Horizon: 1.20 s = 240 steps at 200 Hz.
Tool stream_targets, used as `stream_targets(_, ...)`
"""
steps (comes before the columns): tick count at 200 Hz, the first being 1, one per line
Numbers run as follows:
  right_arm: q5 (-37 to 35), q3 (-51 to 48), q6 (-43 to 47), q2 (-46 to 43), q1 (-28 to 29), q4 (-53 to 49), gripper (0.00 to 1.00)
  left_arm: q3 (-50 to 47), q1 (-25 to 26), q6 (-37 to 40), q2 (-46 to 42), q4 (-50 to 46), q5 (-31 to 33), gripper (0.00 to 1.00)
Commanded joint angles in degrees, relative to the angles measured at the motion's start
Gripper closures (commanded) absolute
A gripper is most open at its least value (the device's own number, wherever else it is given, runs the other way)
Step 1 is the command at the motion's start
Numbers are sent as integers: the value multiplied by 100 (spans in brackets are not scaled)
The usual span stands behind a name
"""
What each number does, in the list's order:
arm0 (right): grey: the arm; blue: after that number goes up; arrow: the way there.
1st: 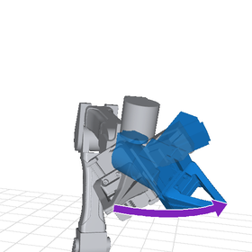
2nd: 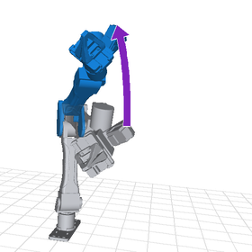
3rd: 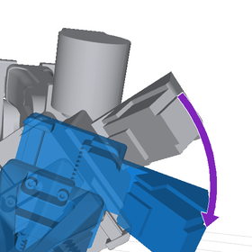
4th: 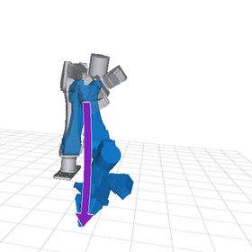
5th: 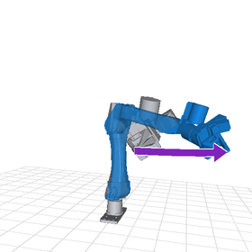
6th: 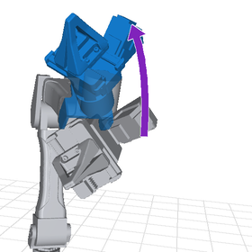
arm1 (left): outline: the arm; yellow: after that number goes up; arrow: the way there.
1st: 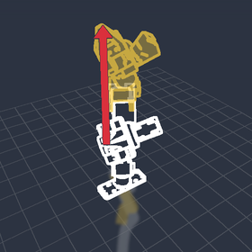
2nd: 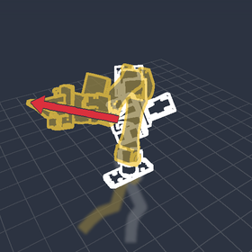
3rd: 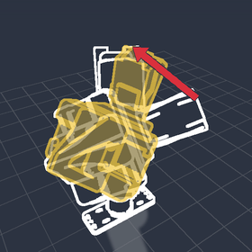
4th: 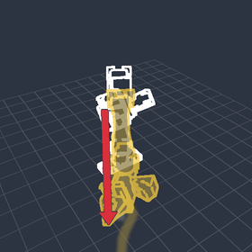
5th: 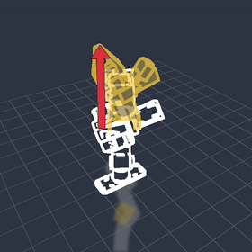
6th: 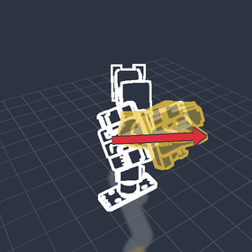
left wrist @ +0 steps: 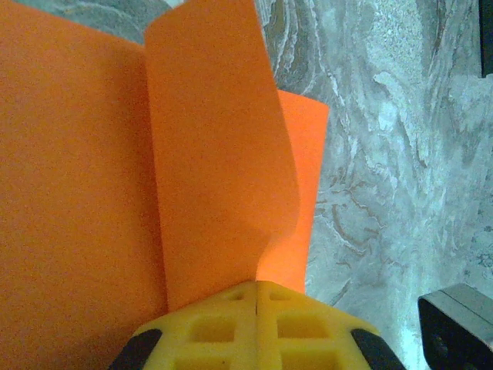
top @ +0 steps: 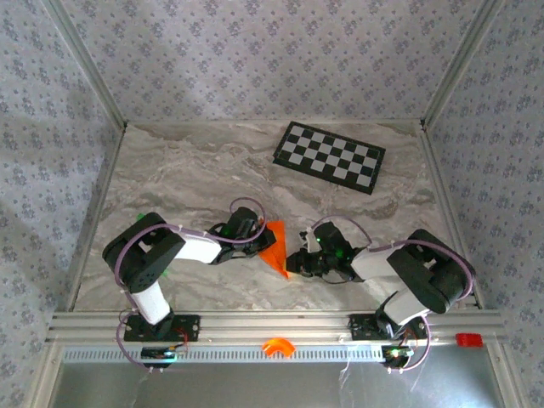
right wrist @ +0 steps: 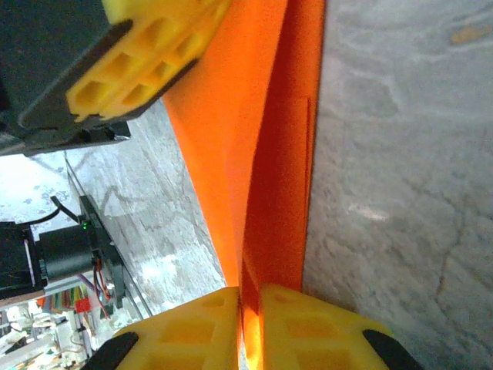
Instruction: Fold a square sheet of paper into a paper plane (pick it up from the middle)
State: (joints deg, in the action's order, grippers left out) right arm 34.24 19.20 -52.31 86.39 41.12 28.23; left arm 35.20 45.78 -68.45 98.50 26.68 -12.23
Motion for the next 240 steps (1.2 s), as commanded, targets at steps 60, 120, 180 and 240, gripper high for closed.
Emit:
stream_targets(60, -11, 27, 252, 6, 81, -916, 91, -163, 30, 35, 231, -503, 38, 94)
stream_targets(120, -32, -98, 265, -202, 108, -1030, 89, -198, 28, 10, 222, -472, 58, 94)
stream_targets(180, -128, -56, 310, -188, 121, -1317, 91, -207, 28, -2, 238, -436, 54, 94)
stream_targets(240, -165, 4, 475, -319, 214, -1754, 94, -224, 28, -14, 242, -401, 57, 94)
